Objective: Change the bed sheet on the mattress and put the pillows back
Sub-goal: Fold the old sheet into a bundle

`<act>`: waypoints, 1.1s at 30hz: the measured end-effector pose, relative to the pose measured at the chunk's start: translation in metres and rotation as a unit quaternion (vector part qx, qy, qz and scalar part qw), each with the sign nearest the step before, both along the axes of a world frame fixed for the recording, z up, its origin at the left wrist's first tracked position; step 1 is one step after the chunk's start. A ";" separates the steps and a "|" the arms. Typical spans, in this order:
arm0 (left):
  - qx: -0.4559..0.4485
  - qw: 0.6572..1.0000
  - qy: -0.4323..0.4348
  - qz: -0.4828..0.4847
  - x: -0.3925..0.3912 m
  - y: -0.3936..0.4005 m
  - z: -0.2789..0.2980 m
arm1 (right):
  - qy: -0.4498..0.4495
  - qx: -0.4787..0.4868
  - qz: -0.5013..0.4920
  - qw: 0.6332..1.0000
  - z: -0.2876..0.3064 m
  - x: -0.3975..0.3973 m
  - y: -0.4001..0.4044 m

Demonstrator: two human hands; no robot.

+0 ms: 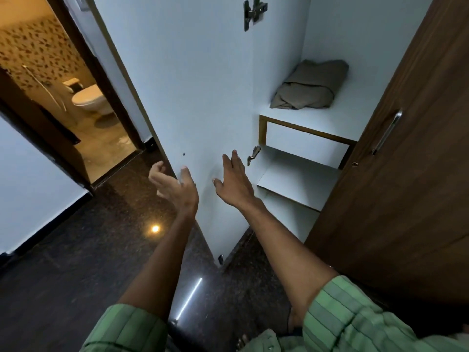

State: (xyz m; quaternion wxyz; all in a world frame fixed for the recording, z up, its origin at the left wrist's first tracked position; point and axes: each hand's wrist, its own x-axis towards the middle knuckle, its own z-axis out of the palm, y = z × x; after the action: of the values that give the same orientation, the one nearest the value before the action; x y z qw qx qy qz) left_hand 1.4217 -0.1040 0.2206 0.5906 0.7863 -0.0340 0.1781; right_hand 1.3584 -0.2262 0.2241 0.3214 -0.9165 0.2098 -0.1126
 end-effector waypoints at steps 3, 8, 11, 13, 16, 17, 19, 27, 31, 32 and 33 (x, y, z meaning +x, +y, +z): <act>-0.077 0.981 0.150 -0.094 0.021 0.004 -0.008 | -0.009 -0.011 0.007 1.000 0.004 -0.008 0.003; -0.102 0.973 0.194 -0.074 0.036 0.022 0.006 | -0.027 -0.032 -0.025 0.999 0.004 -0.024 -0.002; 0.002 0.981 0.163 -0.107 0.026 0.013 0.015 | -0.013 -0.048 -0.032 0.998 0.001 -0.031 -0.006; 0.060 0.974 0.153 -0.155 0.019 0.000 0.014 | -0.022 -0.068 -0.040 0.997 -0.001 -0.038 -0.010; 0.128 0.956 0.148 -0.217 0.001 -0.029 0.012 | -0.057 -0.113 -0.066 0.990 -0.007 -0.057 -0.021; 0.130 0.952 0.140 -0.237 -0.006 -0.038 0.010 | -0.067 -0.130 -0.082 0.986 -0.009 -0.065 -0.026; 0.129 0.943 0.113 -0.286 -0.024 -0.059 0.009 | -0.083 -0.160 -0.122 0.976 -0.013 -0.085 -0.042; 0.322 0.822 0.040 -0.469 -0.074 -0.178 0.021 | -0.067 -0.238 -0.345 0.906 -0.020 -0.165 -0.121; 0.353 0.794 0.040 -0.493 -0.089 -0.252 0.027 | -0.029 -0.224 -0.411 0.883 -0.003 -0.174 -0.178; 0.363 0.788 0.048 -0.495 -0.089 -0.269 0.028 | -0.029 -0.212 -0.423 0.881 0.000 -0.174 -0.192; 0.369 0.780 0.059 -0.503 -0.086 -0.285 0.028 | -0.032 -0.200 -0.432 0.879 0.003 -0.173 -0.206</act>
State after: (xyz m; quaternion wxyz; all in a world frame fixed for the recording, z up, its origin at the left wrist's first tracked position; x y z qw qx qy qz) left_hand 1.3355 -0.3892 0.2491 0.2622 0.8241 -0.4529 -0.2169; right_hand 1.1852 -0.4324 0.2267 0.0577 -0.7756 0.5472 -0.3093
